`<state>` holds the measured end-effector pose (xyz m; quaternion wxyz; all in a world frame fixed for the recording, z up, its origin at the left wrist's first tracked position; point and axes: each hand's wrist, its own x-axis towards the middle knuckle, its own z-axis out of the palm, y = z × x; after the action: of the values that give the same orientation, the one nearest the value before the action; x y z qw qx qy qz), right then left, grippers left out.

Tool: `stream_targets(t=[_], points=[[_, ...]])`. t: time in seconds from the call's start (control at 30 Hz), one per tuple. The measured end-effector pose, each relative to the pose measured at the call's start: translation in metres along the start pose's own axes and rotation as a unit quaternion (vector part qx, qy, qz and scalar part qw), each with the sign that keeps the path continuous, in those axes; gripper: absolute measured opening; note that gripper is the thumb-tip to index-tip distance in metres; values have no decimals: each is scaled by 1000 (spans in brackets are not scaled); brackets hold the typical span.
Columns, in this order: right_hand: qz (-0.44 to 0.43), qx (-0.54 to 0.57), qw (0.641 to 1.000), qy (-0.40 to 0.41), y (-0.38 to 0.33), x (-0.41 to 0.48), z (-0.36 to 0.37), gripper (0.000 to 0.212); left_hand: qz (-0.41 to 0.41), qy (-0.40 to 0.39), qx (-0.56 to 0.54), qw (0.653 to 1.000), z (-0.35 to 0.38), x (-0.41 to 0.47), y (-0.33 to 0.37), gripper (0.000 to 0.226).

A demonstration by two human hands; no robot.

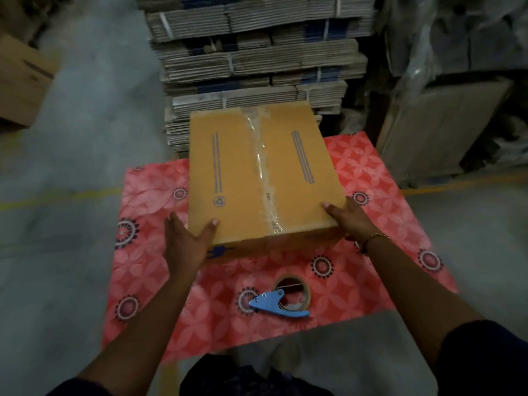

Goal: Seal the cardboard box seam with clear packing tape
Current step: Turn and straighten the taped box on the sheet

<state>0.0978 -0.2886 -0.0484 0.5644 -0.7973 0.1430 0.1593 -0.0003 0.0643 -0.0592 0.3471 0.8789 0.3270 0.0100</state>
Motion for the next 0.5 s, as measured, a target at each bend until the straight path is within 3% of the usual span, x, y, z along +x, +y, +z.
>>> stream_targets(t=[0.1, 0.13, 0.27, 0.5], points=[[-36, 2, 999, -9, 1, -3, -3, 13, -80, -48, -176, 980, 5, -7, 1, 88], [-41, 0, 999, -11, 1, -6, -5, 13, -78, -52, -195, 976, 4, -8, 2, 81], [-42, -21, 998, -38, 13, -21, -8, 50, -68, -76, -218, 971, -2, -18, -12, 80], [-26, 20, 998, -49, 15, -31, -7, 46, -102, -123, -320, 934, -8, -27, -23, 61]])
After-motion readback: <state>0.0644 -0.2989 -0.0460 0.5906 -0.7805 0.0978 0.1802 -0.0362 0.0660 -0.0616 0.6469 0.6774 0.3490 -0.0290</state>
